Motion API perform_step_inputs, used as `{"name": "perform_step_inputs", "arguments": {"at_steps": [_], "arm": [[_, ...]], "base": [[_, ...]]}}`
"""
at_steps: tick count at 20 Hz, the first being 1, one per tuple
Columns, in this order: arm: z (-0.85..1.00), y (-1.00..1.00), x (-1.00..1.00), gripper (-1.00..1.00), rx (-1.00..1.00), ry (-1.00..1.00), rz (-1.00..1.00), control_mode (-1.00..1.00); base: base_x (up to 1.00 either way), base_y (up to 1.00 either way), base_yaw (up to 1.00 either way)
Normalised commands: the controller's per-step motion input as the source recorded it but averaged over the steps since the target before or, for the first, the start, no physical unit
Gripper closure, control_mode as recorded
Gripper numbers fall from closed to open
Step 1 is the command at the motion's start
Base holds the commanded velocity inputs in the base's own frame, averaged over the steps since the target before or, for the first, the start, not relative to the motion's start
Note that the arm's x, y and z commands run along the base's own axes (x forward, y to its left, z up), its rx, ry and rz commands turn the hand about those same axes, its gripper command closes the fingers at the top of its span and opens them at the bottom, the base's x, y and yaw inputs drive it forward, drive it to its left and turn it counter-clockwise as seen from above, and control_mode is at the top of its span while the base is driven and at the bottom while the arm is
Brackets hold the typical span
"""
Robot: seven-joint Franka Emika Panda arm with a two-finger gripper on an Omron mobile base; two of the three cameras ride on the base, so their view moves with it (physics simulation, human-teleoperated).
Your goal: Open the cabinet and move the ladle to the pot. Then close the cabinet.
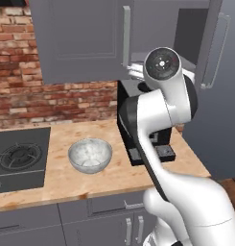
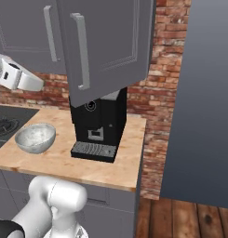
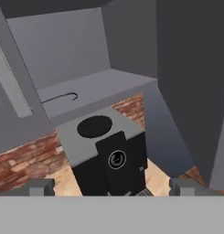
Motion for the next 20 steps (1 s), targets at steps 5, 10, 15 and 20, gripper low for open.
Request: {"name": "perform_step_inputs", "arguments": {"at_steps": [5, 10, 15, 20], "arm": [[0.0, -0.51, 0.25, -1.0, -0.02, -0.02, -0.04, -1.0], [0.0, -0.55, 0.23, -1.0, -0.03, -0.04, -0.03, -1.0], [0.0, -0.47, 0.25, -1.0, -0.02, -0.06, -0.05, -1.0], [0.0, -0.56, 0.13, -1.0, -0.03, -0.06, -0.09, -1.0]], "base": [[0.0, 0.0, 0.0], [0.0, 0.0, 0.0], [0.0, 0.0, 0.0], [0.0, 0.0, 0.0]]}}
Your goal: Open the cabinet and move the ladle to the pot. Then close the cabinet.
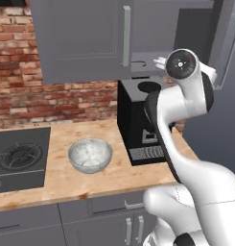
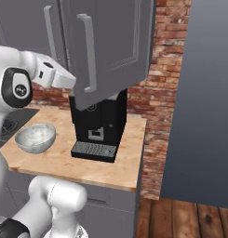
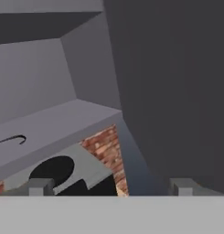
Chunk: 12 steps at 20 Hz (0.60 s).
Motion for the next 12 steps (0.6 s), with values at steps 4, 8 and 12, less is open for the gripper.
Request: {"name": "perform_step_inputs", "arguments": {"at_steps": [4, 8, 12], "arm": [[0.06, -0.83, -0.07, -1.0, -0.04, -0.04, -0.2, -1.0], [0.08, -0.99, -0.35, -1.0, -0.01, -0.01, -0.32, -1.0], [0.07, -1.0, -0.33, -1.0, 0.0, 0.0, -0.35, -1.0]], "base": [[0.0, 0.0, 0.0], [0.0, 0.0, 0.0], [0.0, 0.0, 0.0]]}}
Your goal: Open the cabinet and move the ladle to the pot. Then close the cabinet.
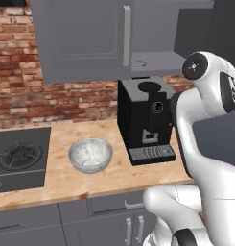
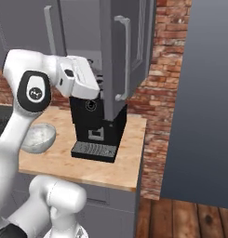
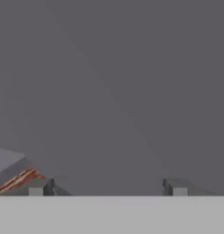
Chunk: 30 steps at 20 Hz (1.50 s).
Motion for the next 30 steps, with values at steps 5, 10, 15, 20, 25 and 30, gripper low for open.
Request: {"name": "perform_step_inputs", "arguments": {"at_steps": [5, 10, 15, 20, 25, 30], "arm": [[0.02, -1.0, -0.07, -1.0, 0.0, 0.0, -0.29, -1.0], [0.0, -1.0, 0.0, -1.0, 0.0, 0.0, -0.21, -1.0], [0.01, -0.53, -0.11, -1.0, 0.01, 0.0, -0.1, -1.0], [0.15, 0.25, -0.68, -1.0, 0.04, -0.01, 0.04, -1.0], [0.16, 0.92, -0.73, -1.0, 0.05, 0.0, 0.31, -1.0], [0.01, 1.0, -0.57, -1.0, 0.03, 0.01, 0.55, -1.0]], "base": [[0.0, 0.0, 0.0], [0.0, 0.0, 0.0], [0.0, 0.0, 0.0], [0.0, 0.0, 0.0], [0.0, 0.0, 0.0], [0.0, 0.0, 0.0]]}}
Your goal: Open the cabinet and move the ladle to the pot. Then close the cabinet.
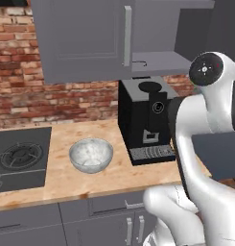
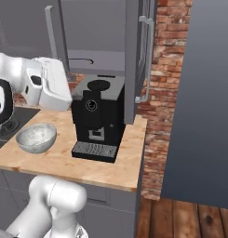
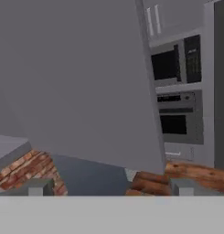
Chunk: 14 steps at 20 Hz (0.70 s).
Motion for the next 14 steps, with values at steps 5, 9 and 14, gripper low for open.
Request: {"name": "perform_step_inputs", "arguments": {"at_steps": [5, 9, 14], "arm": [[0.0, 0.94, -0.23, -1.0, 0.04, 0.06, 0.69, -1.0], [0.09, 0.76, 0.05, -1.0, 0.12, 0.14, 0.76, -1.0], [0.24, 0.73, 0.43, -1.0, 0.16, 0.18, 0.67, -1.0]], "base": [[0.0, 0.0, 0.0], [0.0, 0.0, 0.0], [0.0, 0.0, 0.0]]}}
